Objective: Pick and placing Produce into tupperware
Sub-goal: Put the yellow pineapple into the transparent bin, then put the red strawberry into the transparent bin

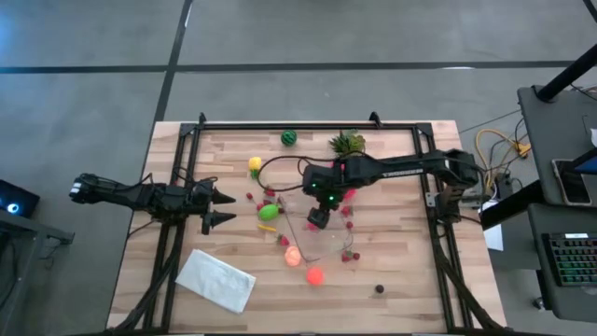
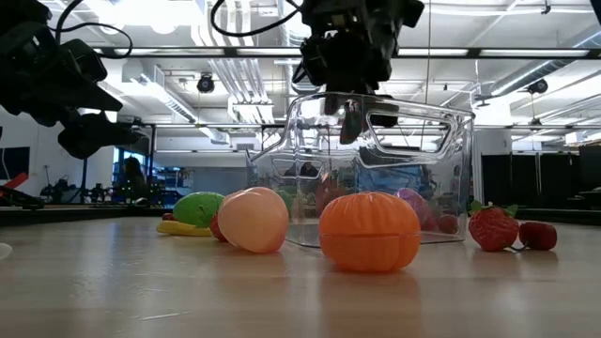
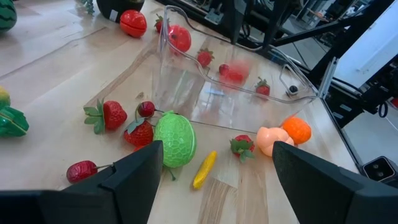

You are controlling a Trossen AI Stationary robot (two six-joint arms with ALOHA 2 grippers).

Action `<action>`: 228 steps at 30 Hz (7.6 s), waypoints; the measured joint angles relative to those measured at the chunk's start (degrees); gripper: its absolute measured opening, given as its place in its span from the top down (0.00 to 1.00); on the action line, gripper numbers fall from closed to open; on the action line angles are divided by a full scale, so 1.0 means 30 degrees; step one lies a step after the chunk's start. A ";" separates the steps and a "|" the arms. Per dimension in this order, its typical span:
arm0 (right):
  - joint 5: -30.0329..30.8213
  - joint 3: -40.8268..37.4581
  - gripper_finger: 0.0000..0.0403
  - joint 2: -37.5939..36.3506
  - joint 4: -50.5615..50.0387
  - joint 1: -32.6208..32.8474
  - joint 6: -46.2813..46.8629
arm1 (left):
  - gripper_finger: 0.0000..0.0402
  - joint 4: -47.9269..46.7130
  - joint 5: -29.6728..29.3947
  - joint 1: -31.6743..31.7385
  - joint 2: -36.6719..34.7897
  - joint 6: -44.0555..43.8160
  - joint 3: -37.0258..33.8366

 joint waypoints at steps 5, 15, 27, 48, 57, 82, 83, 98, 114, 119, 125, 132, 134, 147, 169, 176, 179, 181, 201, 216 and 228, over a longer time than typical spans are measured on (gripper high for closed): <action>0.1993 0.0707 0.28 0.0095 -0.0001 0.0007 0.1745 | 0.28 0.0000 0.0000 -0.0002 0.0016 0.0002 0.0000; 0.5954 0.2615 0.20 -0.1121 0.0042 0.0087 0.3449 | 0.28 0.0002 0.0000 0.0000 0.0007 0.0000 0.0000; 0.6441 0.3258 0.22 -0.1442 -0.0068 0.0085 0.3172 | 0.28 0.7005 -0.0721 0.0000 0.0000 -0.1434 -0.0007; 0.6500 0.3283 0.25 -0.1449 0.0082 -0.0868 0.1571 | 0.28 1.6674 -0.8061 -0.0011 0.0262 -0.1035 0.0000; 0.6511 0.3271 0.25 -0.1449 0.0064 -0.1134 0.1031 | 0.28 1.7378 -1.4169 0.0007 0.0402 -0.0161 0.0012; 0.8351 0.3264 0.25 -0.1692 -0.0154 -0.3462 -0.0085 | 0.28 -0.0664 -1.3916 0.4858 1.2487 0.3449 1.0850; 0.8351 0.3264 0.25 -0.1697 -0.0166 -0.3478 -0.0085 | 0.28 -0.3074 -1.2095 0.6108 1.3302 0.1654 1.1571; 0.8437 0.3258 0.25 -0.1704 -0.1592 -0.3470 0.0152 | 0.28 -0.3656 0.6972 1.7801 2.0089 0.1902 1.4054; 1.2265 0.3249 0.25 -0.2677 -0.5050 -0.3053 0.1625 | 0.28 -0.3102 0.8699 1.8639 2.5245 0.0953 1.4696; 1.3905 0.3249 0.25 -0.3139 -0.5394 -0.3089 0.2166 | 0.28 -0.3120 0.8709 1.8552 2.5640 0.0935 1.4724; 1.4435 0.3249 0.25 -0.3169 -0.5559 -0.3089 0.2123 | 0.28 -0.3118 0.8706 1.8331 2.5978 0.0444 1.4717; 1.4589 0.3022 0.25 -0.3161 -0.5502 -0.3089 0.2117 | 0.28 -0.2918 0.8704 1.8143 2.6630 -0.0051 1.4695; 1.4639 0.2927 0.25 -0.3161 -0.5509 -0.3089 0.2108 | 0.28 -0.2905 0.8678 1.8098 2.6958 -0.0044 1.4702; 1.4639 0.2783 0.25 -0.3139 -0.5517 -0.3089 0.2057 | 0.29 -0.2299 0.8024 1.7999 2.7780 -0.0087 1.4822; 1.5136 0.2783 0.25 -0.3289 -0.6085 -0.3089 0.2298 | 0.53 0.0609 1.2002 1.6230 2.3481 0.0427 1.5154; 1.8645 0.2783 0.25 -0.4812 -0.5908 -0.3001 0.4181 | 0.53 0.3962 1.3604 1.3501 2.0622 0.1571 1.4987; 1.9806 0.2783 0.25 -0.5919 -0.5895 -0.2753 0.4461 | 0.53 0.3883 1.3595 1.1841 2.0677 0.2533 1.4987; 2.0123 0.2781 0.25 -0.6685 -0.5922 -0.2481 0.4425 | 0.53 0.4026 1.3592 1.0725 2.1101 0.3091 1.4987; 1.7853 0.2304 0.25 -0.8733 -1.1218 0.3333 1.2077 | 0.49 0.3628 1.2291 0.8306 2.7773 -0.0496 1.7792; 1.7911 0.1536 0.25 -0.8500 -1.4261 0.3454 1.2502 | 0.14 0.5582 1.1654 0.8206 2.6995 -0.6018 1.7959; 1.5061 0.0801 0.25 -0.9422 -1.0654 -0.0464 0.5390 | 0.14 0.2276 0.1949 0.7992 2.2642 -0.5472 1.7504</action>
